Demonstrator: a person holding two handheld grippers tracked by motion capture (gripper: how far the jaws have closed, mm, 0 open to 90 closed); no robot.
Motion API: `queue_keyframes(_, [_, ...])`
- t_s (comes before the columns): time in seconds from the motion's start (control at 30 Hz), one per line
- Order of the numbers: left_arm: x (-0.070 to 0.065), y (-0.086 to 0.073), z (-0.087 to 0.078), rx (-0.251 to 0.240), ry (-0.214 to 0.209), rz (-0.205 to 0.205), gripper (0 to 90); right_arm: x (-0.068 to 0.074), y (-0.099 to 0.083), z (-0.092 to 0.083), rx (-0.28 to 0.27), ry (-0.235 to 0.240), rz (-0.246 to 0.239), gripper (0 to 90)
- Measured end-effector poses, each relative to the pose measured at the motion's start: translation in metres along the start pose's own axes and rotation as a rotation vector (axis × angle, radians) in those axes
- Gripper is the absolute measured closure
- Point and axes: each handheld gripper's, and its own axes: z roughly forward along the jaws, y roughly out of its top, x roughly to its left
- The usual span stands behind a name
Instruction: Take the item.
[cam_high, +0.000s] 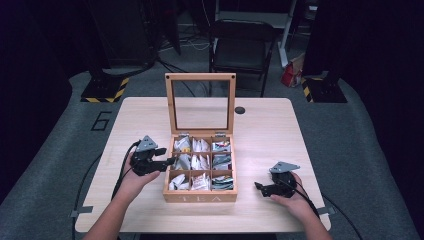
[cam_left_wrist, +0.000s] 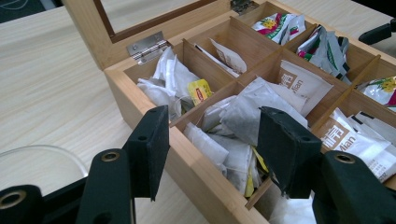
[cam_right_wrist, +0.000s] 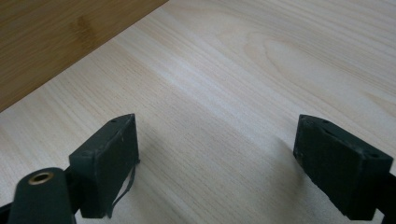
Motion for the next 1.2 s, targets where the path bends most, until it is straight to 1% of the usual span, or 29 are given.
queue_keyframes(0.17, [-0.001, 0.002, 0.006, 0.001, -0.004, 0.004, 43.8, 0.000, 0.000, 0.000, -0.001, 0.000, -0.002, 13.4])
queue_keyframes(0.27, [-0.003, 0.003, 0.012, -0.001, -0.019, -0.009, 44.4, 0.000, 0.000, 0.000, 0.001, 0.001, -0.002, 13.4])
queue_keyframes(0.3, [-0.003, 0.004, 0.013, 0.002, -0.018, 0.004, 44.5, 0.000, 0.000, 0.000, -0.002, 0.000, 0.001, 13.4])
queue_keyframes(0.37, [-0.004, 0.004, 0.015, 0.001, -0.025, -0.004, 44.7, 0.000, 0.000, 0.000, -0.002, 0.000, 0.000, 13.4])
queue_keyframes(0.47, [-0.004, 0.005, 0.018, -0.003, -0.030, 0.005, 45.5, 0.000, 0.000, 0.000, -0.002, 0.000, 0.000, 13.4])
queue_keyframes(0.5, [-0.004, 0.005, 0.018, -0.003, -0.030, 0.005, 45.6, 0.000, 0.000, 0.000, -0.002, 0.000, 0.000, 13.4])
queue_keyframes(0.53, [-0.005, 0.006, 0.019, -0.004, -0.036, -0.005, 45.8, 0.000, 0.000, 0.000, -0.002, 0.000, 0.000, 13.4])
queue_keyframes(0.57, [-0.006, 0.006, 0.021, -0.008, -0.039, -0.003, 46.2, 0.000, 0.000, 0.000, 0.000, 0.000, 0.000, 13.4])
queue_keyframes(0.7, [-0.008, 0.007, 0.024, -0.007, -0.044, 0.001, 47.0, 0.000, 0.000, 0.000, -0.002, 0.000, 0.000, 13.4])
queue_keyframes(1.0, [-0.011, 0.008, 0.030, -0.004, -0.082, 0.007, 50.0, 0.000, 0.000, 0.000, -0.002, 0.000, 0.000, 13.4])
queue_keyframes(1.03, [-0.012, 0.008, 0.030, -0.002, -0.085, -0.001, 50.3, 0.000, 0.000, 0.000, -0.001, 0.000, 0.000, 13.4])
queue_keyframes(1.17, [-0.012, 0.008, 0.033, -0.002, -0.091, 0.005, 51.9, 0.000, 0.000, 0.000, -0.001, 0.001, -0.002, 13.4])
queue_keyframes(1.2, [-0.013, 0.007, 0.034, -0.003, -0.094, 0.000, 52.4, 0.000, 0.000, 0.000, -0.002, 0.000, 0.000, 13.4])
